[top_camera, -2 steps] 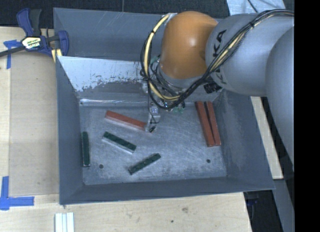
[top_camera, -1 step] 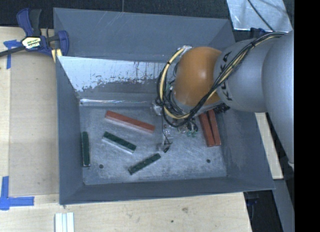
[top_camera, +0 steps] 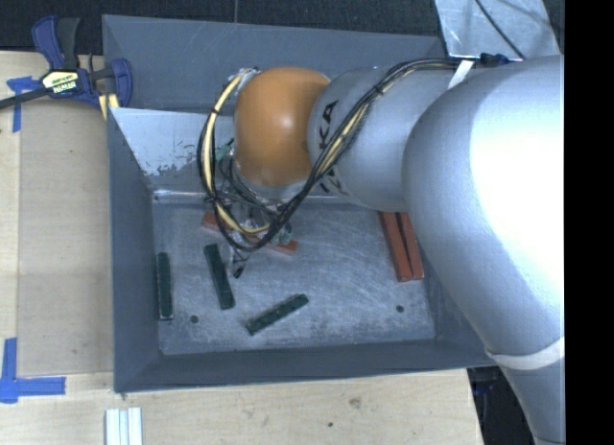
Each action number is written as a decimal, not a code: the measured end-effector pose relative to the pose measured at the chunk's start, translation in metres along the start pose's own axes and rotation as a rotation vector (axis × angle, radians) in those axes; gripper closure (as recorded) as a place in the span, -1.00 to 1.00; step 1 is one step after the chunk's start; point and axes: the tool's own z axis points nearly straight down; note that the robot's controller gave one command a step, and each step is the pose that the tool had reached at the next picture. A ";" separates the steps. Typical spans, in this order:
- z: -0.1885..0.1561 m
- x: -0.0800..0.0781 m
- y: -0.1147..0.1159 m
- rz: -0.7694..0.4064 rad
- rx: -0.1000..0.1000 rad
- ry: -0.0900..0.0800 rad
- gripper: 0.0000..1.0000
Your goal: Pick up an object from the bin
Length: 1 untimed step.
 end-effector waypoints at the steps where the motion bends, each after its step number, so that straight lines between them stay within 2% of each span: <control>1: -0.001 0.000 -0.005 0.008 0.003 0.000 1.00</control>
Offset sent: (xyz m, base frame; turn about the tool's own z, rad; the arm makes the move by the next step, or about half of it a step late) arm 0.0000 0.0000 0.0000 0.0000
